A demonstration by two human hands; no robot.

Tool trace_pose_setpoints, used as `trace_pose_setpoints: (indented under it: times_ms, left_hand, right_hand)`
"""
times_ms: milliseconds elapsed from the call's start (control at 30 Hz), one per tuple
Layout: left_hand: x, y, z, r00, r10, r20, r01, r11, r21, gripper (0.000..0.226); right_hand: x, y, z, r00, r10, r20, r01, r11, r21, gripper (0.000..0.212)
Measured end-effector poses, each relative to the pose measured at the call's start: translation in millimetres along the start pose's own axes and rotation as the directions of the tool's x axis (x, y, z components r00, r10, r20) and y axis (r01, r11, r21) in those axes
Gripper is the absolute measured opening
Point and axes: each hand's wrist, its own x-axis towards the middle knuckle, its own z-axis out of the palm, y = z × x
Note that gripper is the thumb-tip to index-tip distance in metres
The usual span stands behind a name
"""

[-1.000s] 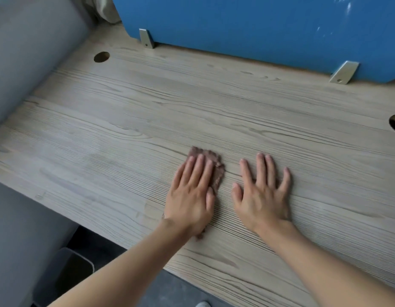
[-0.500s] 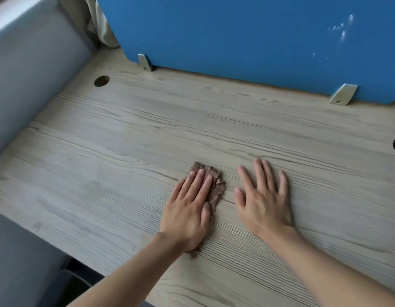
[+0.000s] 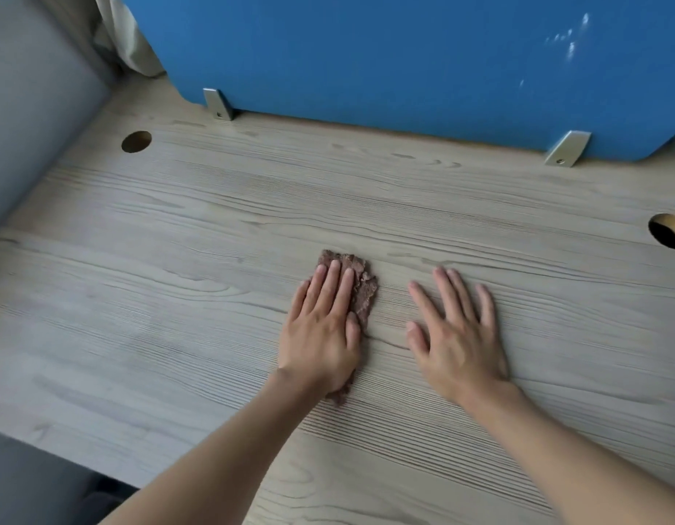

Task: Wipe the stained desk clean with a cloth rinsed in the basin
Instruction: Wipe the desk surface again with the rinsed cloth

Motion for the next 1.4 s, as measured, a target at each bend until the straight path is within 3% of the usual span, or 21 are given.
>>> trace_pose_setpoints:
  times_ms: [100,267,433,633,833,1033,1233,1400]
  left_hand:
    - [-1.9,20.3,3.2,0.999,-0.045,-0.003,0.045,0.999,-0.010,0.068]
    - [-4.0,15.0,3.1,0.983,0.177,0.048,-0.177,0.984,-0.004,0.066]
    - [27.2,13.7,0.0,1.000,-0.030,0.005,0.030,1.000,0.005,0.069]
    - [14.7,19.3,1.4,0.974,0.217,0.063,-0.217,0.976,-0.012,0.066]
    - [55.0,12.1,-1.1,1.000,-0.015,-0.003,0.015,1.000,0.004,0.069]
    - [45.7,22.2,1.5,0.971,0.231,0.056,-0.231,0.973,-0.023,0.066]
    - [78.5,23.6,-0.1,1.000,0.022,0.008,-0.022,1.000,-0.008,0.069]
    - [66.0,18.3,-0.9,0.971,0.234,0.045,-0.234,0.972,-0.010,0.066]
  right_hand:
    - [0.5,1.0,0.4,1.000,0.004,-0.003,-0.004,1.000,0.003,0.064]
    - [1.3,0.6,-1.9,1.000,-0.001,-0.019,0.002,1.000,0.031,0.064]
    - [0.1,0.7,-2.7,0.999,0.001,-0.035,0.001,1.000,0.029,0.060]
    - [48.7,5.0,-9.9,0.986,0.159,-0.053,-0.153,0.983,0.103,0.057]
    - [55.5,6.2,0.7,0.988,0.150,-0.029,-0.150,0.989,-0.005,0.063]
    - [57.3,4.6,-1.5,0.987,0.157,-0.016,-0.157,0.988,0.002,0.064]
    - [57.2,4.9,-2.4,0.987,0.161,-0.032,-0.161,0.987,-0.006,0.061]
    - [90.2,20.4,-10.5,0.986,0.161,-0.053,-0.159,0.986,0.050,0.044]
